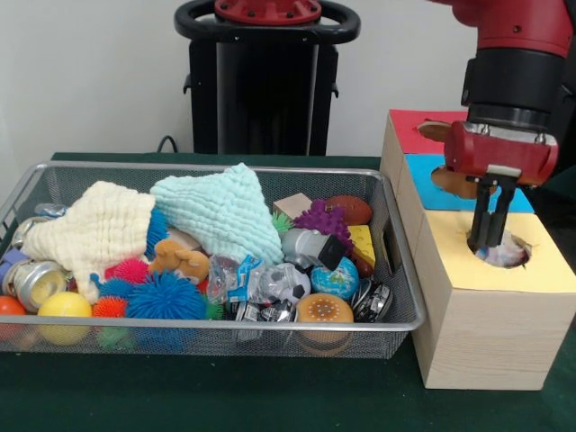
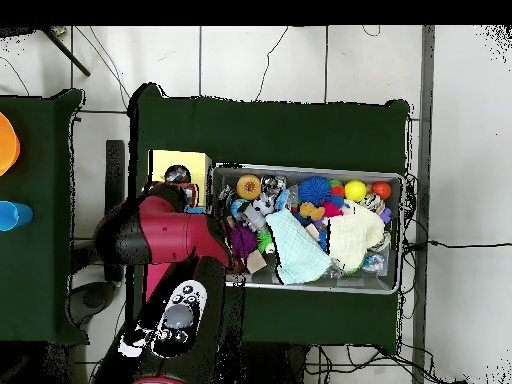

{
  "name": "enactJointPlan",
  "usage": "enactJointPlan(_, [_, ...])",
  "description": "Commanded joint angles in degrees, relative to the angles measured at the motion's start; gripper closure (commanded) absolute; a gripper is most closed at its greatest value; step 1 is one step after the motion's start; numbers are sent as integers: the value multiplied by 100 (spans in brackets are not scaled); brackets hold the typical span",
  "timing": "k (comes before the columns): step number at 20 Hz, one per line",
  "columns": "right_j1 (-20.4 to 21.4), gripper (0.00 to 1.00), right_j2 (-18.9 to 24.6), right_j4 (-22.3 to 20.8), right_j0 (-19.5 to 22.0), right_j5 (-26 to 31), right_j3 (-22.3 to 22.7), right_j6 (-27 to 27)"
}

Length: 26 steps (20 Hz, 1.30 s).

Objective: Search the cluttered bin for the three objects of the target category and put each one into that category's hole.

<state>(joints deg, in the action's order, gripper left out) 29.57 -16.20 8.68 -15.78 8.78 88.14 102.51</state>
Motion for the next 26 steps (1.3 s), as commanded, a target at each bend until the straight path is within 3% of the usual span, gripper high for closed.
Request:
enactJointPlan(1, [813, 100, 799, 163, 349, 1548, 566, 574])
enactJointPlan(7, [1050, 100, 867, 173, 394, 2038, 581, 609])
enactJointPlan(17, [1052, 100, 881, 97, 452, 2227, 565, 654])
enactJointPlan(26, [1192, 100, 1463, -201, 1449, 2113, 1047, -299])
